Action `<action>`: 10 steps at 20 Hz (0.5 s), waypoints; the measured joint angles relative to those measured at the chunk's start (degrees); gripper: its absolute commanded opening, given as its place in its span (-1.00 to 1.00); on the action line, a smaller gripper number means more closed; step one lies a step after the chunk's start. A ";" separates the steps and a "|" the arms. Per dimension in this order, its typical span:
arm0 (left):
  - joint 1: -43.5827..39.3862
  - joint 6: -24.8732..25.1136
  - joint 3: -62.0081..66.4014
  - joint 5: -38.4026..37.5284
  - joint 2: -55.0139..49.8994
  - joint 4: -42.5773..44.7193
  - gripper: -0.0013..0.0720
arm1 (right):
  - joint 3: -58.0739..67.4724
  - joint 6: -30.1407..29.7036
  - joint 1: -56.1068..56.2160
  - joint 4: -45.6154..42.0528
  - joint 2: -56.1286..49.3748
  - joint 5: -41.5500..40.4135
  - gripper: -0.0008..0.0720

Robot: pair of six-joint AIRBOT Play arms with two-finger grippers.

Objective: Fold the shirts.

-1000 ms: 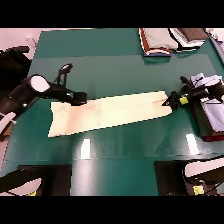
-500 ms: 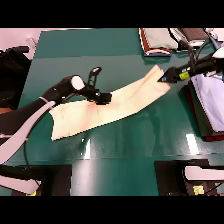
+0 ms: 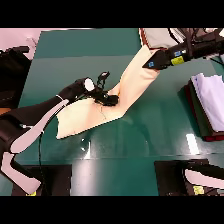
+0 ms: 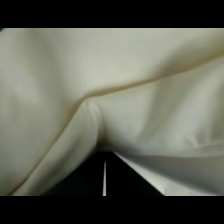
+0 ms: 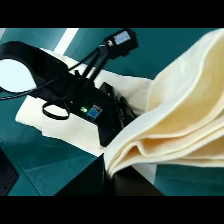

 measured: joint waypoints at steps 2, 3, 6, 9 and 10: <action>0.94 0.02 1.38 -1.79 0.35 0.70 -0.91 | 0.63 1.20 2.40 0.07 0.17 -1.36 -0.93; 1.77 -0.07 2.08 -2.69 1.01 1.36 -0.91 | 0.81 1.60 3.48 0.46 0.22 -1.86 -0.93; 6.10 -0.72 3.45 -6.99 5.60 5.42 -0.90 | 1.11 2.36 7.19 3.91 -0.33 -3.76 -0.93; 12.48 -0.92 3.96 -10.40 13.64 10.56 -0.90 | 1.22 1.95 13.42 7.52 -2.40 -6.86 -0.93; 15.02 -0.94 4.07 -11.21 17.05 12.39 -0.90 | 1.25 1.55 16.48 8.37 -3.58 -8.61 -0.93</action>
